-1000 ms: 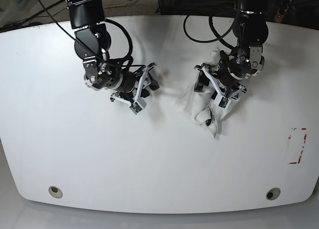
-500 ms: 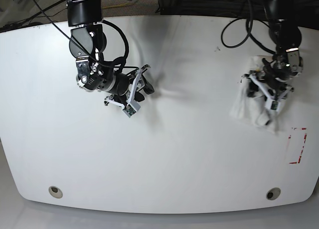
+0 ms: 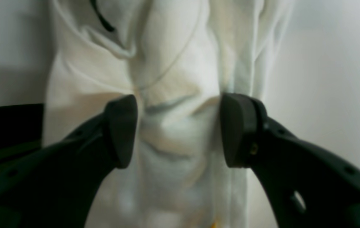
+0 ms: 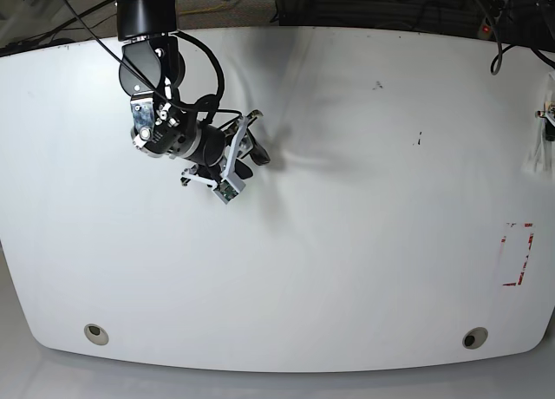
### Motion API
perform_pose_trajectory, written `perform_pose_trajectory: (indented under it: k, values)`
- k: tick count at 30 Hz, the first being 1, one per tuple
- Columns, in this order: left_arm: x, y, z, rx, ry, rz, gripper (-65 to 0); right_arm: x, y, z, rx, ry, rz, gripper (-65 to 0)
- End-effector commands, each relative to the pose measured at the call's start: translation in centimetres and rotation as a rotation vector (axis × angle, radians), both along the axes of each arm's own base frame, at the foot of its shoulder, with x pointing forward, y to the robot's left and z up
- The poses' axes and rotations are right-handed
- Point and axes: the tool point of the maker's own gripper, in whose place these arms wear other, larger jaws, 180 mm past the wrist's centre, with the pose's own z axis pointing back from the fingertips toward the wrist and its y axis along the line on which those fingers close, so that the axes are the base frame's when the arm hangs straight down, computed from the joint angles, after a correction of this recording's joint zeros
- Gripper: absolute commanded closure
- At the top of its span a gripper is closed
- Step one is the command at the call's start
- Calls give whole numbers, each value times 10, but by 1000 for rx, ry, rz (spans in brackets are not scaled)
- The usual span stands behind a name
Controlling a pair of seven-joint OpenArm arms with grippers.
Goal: Fold the T-shirt properly
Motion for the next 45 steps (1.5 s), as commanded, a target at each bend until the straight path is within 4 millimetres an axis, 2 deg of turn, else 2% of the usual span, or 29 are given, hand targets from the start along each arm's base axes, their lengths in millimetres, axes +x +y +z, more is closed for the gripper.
perform_pose_trajectory:
  k: [1, 6, 9, 12, 14, 15, 19, 20, 23, 26, 28, 31, 35, 38, 41, 45]
  values:
    - [27, 4, 41, 27, -105, -65, -388, 8, 4, 16, 35, -53, 6, -225]
    - [49, -14, 78, 82, -167, -170, -386, 8, 3, 17, 35, -57, 4, -225]
    - [61, -34, 100, 137, -194, -230, -386, 16, -8, 22, 19, -89, -1, -225]
    - [71, -73, 97, 105, -262, -266, -385, 28, -16, 34, 51, -163, -22, -230]
    - [76, -86, 97, 114, -291, -258, -385, 33, -23, 36, 51, -202, -33, -231]
    - [80, -98, 96, 104, -333, -247, -385, 38, -29, 36, 40, -234, -42, -231]
    - [97, -162, 83, 1, -507, -268, -385, 50, -45, 30, -9, -358, -54, -231]
    - [97, -178, 76, -21, -532, -275, -385, 52, -48, 29, -17, -391, -55, -231]
    - [92, -225, 55, -74, -585, -305, -385, 51, -73, 24, -8, -460, -126, -231]
    - [76, -265, 41, -112, -628, -312, -385, 49, -96, 25, 42, -502, -234, -231]
    - [55, -293, 30, -142, -638, -307, -385, 38, -114, 18, 43, -490, -294, -231]
    - [29, -313, 24, -167, -633, -285, -385, 20, -125, 15, 28, -477, -325, -231]
    - [-18, -327, 23, -192, -586, -246, -385, -23, -134, 9, 27, -436, -356, -231]
    - [-57, -335, 22, -216, -530, -217, -385, -57, -132, 7, 93, -385, -394, -231]
    - [-107, -339, 17, -233, -430, -193, -385, -96, -128, 4, 119, -323, -406, -231]
    - [-154, -341, 7, -247, -310, -179, -385, -143, -121, -8, 136, -218, -429, -228]
